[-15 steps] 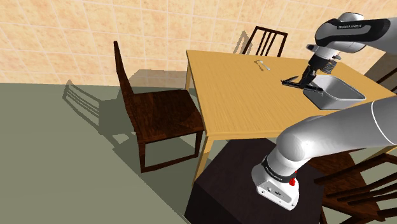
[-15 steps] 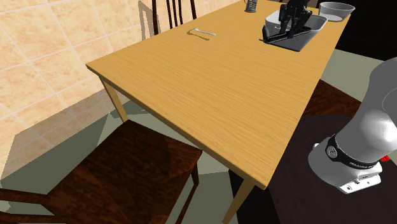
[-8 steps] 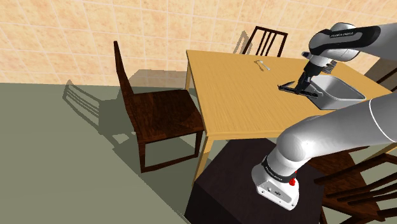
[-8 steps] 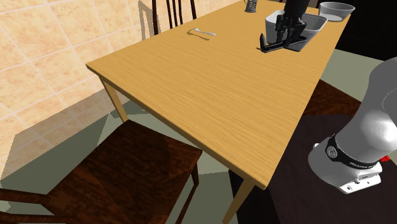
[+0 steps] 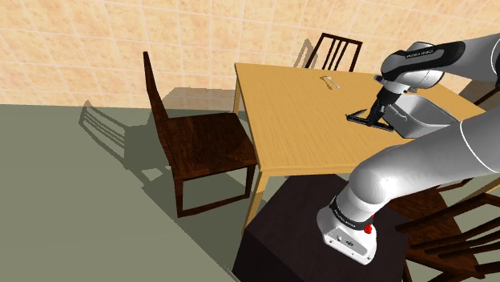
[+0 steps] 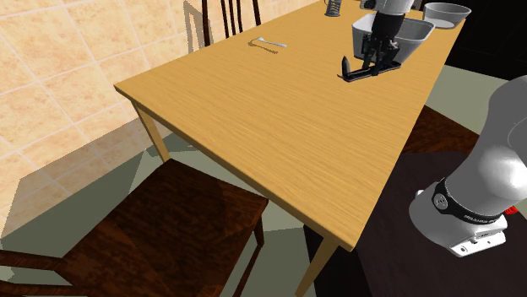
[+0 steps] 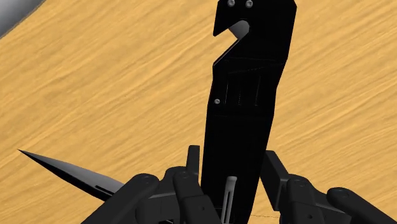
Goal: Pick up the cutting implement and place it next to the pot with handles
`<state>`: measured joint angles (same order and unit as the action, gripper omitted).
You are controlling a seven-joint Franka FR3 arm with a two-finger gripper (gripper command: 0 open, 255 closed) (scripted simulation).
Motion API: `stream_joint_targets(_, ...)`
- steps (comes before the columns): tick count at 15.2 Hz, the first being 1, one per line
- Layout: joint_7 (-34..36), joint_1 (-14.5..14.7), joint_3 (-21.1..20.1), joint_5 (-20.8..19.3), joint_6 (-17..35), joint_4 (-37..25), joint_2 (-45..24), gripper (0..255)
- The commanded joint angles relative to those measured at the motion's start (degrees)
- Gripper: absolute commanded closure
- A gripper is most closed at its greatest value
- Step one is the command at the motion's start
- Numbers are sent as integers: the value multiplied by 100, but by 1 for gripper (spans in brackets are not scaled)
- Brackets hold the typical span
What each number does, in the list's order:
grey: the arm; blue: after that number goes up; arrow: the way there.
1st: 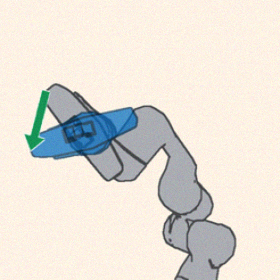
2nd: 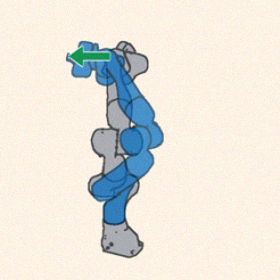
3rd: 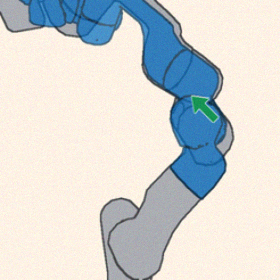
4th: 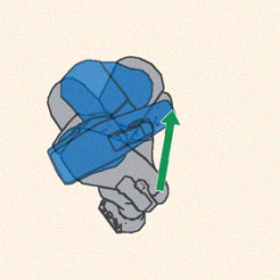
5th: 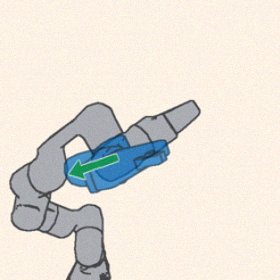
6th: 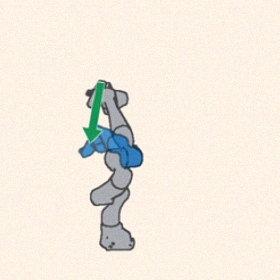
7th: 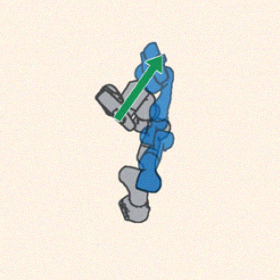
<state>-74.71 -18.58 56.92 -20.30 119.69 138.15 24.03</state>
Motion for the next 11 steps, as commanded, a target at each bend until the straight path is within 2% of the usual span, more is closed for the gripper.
stream_joint_targets(1,-25,41,87,14,167,89,-80,255)
stream_joint_targets(8,-215,301,511,183,802,345,-498,255)
stream_joint_targets(11,-215,300,510,184,802,345,-498,255)
